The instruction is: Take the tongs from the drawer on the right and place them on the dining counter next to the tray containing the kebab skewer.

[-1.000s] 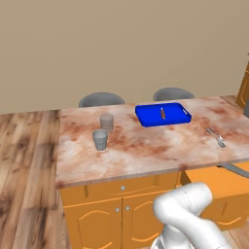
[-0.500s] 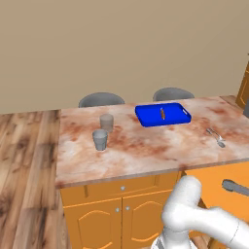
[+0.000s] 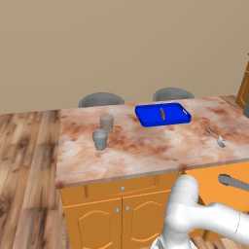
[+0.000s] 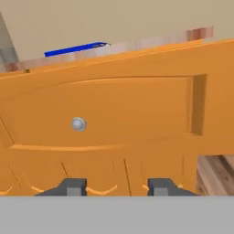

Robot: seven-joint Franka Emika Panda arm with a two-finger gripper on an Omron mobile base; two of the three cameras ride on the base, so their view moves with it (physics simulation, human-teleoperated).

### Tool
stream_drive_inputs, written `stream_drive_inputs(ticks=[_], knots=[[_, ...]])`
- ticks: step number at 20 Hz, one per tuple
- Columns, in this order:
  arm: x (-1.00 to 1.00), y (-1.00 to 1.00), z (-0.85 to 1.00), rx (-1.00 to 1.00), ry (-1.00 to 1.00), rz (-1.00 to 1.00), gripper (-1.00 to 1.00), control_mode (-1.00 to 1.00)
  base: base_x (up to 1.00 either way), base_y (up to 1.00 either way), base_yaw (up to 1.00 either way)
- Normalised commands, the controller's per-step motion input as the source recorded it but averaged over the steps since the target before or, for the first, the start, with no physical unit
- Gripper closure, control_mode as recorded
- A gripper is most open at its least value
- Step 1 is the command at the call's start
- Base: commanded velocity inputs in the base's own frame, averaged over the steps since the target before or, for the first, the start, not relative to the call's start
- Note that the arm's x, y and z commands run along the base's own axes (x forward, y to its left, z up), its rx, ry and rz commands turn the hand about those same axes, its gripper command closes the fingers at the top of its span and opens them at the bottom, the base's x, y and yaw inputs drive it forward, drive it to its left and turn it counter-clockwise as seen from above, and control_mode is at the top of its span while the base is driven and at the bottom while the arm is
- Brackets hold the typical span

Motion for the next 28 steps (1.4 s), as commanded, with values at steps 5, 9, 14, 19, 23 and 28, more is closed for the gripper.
stream_drive_inputs(ticks=[5,9,14,19,23,28], knots=[[-0.64,0.18,0.97,0.00,0.01,-0.18,-1.00,-1.00,0.00,0.00,0.00],[-0.72,0.53,1.00,-0.08,0.00,-0.12,-1.00,-1.00,0.00,0.00,0.00],[-0.68,0.98,0.97,-0.27,0.00,0.00,-1.00,-1.00,0.00,0.00,0.00],[-0.45,1.00,0.56,-0.39,0.00,0.08,-1.00,-1.00,0.00,0.00,0.00],[-0.13,1.00,0.39,-0.42,0.03,0.12,-1.00,-1.00,0.00,0.00,0.00],[0.00,1.00,0.37,-0.42,0.12,0.06,-1.00,-1.00,0.00,0.00,0.00]])
